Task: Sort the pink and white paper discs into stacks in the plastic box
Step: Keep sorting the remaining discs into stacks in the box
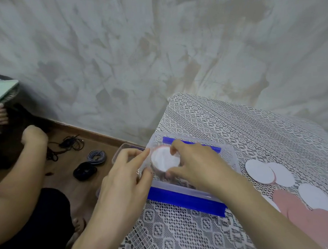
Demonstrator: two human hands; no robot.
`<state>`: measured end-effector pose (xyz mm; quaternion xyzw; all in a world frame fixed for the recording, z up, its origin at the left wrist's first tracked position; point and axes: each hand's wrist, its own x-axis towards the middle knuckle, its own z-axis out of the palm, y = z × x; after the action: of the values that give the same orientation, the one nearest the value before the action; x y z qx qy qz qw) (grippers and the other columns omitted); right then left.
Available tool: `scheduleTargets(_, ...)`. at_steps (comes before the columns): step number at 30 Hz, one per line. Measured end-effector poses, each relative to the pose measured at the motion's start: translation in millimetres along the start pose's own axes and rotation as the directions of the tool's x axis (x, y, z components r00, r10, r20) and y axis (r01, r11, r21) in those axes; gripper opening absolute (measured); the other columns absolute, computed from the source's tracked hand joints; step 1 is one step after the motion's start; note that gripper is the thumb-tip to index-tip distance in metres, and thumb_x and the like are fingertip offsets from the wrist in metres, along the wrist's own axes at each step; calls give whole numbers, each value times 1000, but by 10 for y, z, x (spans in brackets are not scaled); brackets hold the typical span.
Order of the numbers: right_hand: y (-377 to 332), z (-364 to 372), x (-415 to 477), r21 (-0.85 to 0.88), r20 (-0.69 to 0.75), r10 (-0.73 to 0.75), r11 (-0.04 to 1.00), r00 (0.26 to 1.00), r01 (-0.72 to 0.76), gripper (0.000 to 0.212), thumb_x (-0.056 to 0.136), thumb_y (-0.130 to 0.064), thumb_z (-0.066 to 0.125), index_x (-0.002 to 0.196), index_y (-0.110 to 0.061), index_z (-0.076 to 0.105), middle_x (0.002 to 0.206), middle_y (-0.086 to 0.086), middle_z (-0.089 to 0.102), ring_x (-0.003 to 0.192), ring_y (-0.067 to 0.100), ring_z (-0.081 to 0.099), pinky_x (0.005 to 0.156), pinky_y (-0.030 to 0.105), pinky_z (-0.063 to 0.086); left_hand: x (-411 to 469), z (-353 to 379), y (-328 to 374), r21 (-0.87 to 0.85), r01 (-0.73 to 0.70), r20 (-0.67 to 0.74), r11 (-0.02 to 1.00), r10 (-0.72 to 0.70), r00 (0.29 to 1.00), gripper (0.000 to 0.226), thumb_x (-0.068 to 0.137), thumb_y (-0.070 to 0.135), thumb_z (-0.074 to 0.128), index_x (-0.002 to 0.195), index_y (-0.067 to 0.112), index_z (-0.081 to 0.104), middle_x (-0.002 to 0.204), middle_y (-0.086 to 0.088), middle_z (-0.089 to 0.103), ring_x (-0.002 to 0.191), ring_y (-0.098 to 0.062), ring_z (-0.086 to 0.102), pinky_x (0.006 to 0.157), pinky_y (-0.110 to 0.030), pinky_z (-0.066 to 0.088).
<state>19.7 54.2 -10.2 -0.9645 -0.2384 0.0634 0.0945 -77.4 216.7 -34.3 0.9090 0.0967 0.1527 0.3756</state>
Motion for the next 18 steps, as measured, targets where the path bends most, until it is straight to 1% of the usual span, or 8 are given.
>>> scheduleTargets(2,22,24,58,69,-35,1,998,999,1,46,85,-51,73,120,-31,52,104,-6,68,94,19,60,76,37,50,20,4,-23,3,-5,2,1000,5,1000,46,97,34,50,143,38,50,115,26,44,86,3,54,77,-36,52)
scheduleTargets(4,44,43,81,90,-31,-8,996,999,11,44,86,-49,73,121,-31,54,99,-8,68,93,18,59,78,38,51,32,3,-42,15,-27,6,1000,27,1000,45,97,31,51,142,36,53,114,24,46,86,4,53,73,-31,49)
scheduleTargets(7,50,68,87,50,-47,-38,998,998,41,44,87,-49,71,124,-31,54,100,-9,70,97,18,60,79,37,51,47,-12,-61,47,-47,-6,998,47,999,45,95,28,53,139,35,56,112,21,49,85,2,55,68,-26,44)
scheduleTargets(11,37,93,81,-24,-65,-69,997,996,67,45,89,-51,67,125,-27,55,106,-5,71,102,24,61,78,38,51,65,-21,-26,178,-74,-4,981,76,997,45,94,36,51,139,36,56,113,22,50,81,-6,57,68,-29,47)
scheduleTargets(14,-3,79,30,-85,-95,-96,992,991,88,41,92,-50,63,121,-22,58,105,0,70,102,28,61,78,40,52,88,-25,-14,304,-111,-5,946,118,993,44,95,39,51,138,34,57,121,17,52,91,-8,55,69,-29,47)
scheduleTargets(18,-27,-29,-130,-165,-187,-143,980,972,112,34,99,-49,52,117,-20,57,108,3,68,103,29,60,76,39,49,123,-5,74,380,-159,-12,911,177,984,36,93,37,55,128,32,61,119,10,55,100,-14,49,70,-30,45)
